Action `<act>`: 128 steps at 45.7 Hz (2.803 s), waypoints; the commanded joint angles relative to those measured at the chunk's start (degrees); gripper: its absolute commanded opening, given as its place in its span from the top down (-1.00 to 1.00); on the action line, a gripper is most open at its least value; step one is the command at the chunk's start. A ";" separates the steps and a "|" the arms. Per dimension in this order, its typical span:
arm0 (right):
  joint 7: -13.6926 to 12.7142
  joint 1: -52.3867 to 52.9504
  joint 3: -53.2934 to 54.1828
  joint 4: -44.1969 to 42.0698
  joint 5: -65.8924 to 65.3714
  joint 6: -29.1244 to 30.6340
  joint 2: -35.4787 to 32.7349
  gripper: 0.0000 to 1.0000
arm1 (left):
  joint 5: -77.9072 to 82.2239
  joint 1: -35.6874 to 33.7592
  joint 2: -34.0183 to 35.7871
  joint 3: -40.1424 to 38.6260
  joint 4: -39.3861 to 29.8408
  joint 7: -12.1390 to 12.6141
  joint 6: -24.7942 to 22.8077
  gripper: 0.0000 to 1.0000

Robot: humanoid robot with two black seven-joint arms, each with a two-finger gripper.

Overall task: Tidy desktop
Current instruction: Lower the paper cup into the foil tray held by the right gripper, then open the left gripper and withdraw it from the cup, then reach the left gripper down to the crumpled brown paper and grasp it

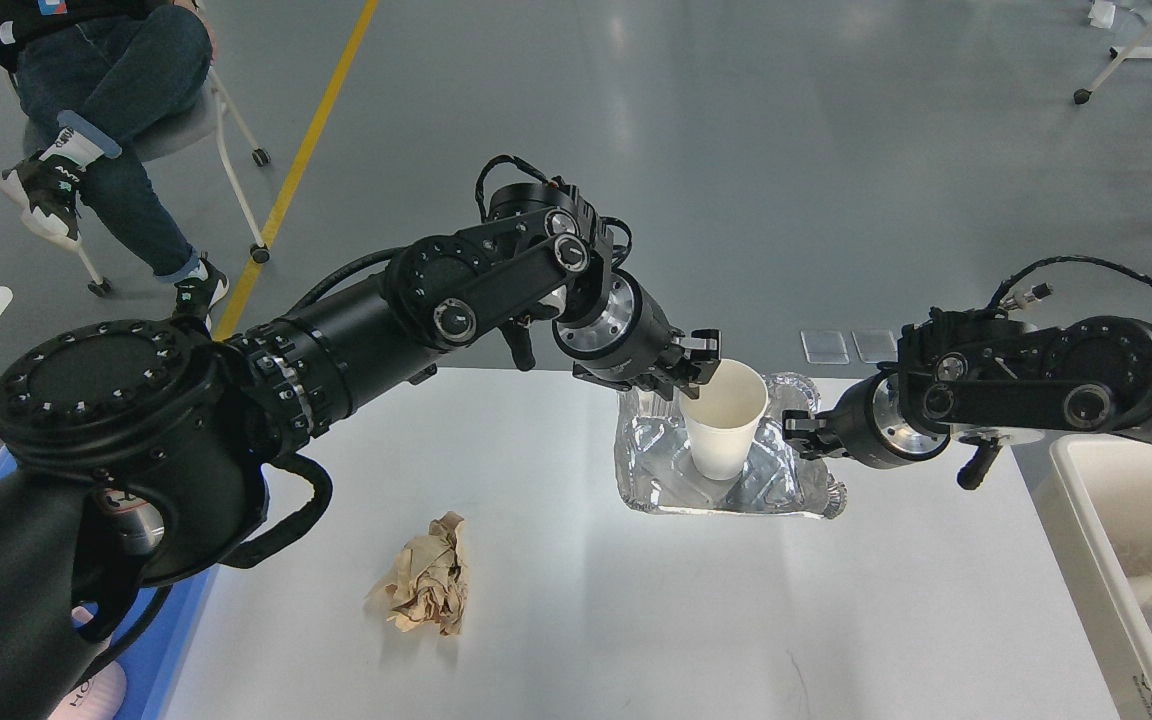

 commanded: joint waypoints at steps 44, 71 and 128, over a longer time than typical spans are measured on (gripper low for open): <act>0.00 0.51 -0.88 1.43 -0.08 0.00 -1.97 1.00 | 2.25 -0.43 10.53 0.16 0.85 -21.56 7.08 -0.95; 0.00 0.51 -1.14 1.61 -0.17 0.00 -3.47 1.00 | 2.69 18.82 49.81 6.13 -13.37 -46.38 7.34 -0.95; 0.00 1.92 -1.14 3.28 -0.17 0.27 -5.49 1.00 | 4.89 20.76 95.38 3.94 -46.00 -32.32 -7.60 -0.95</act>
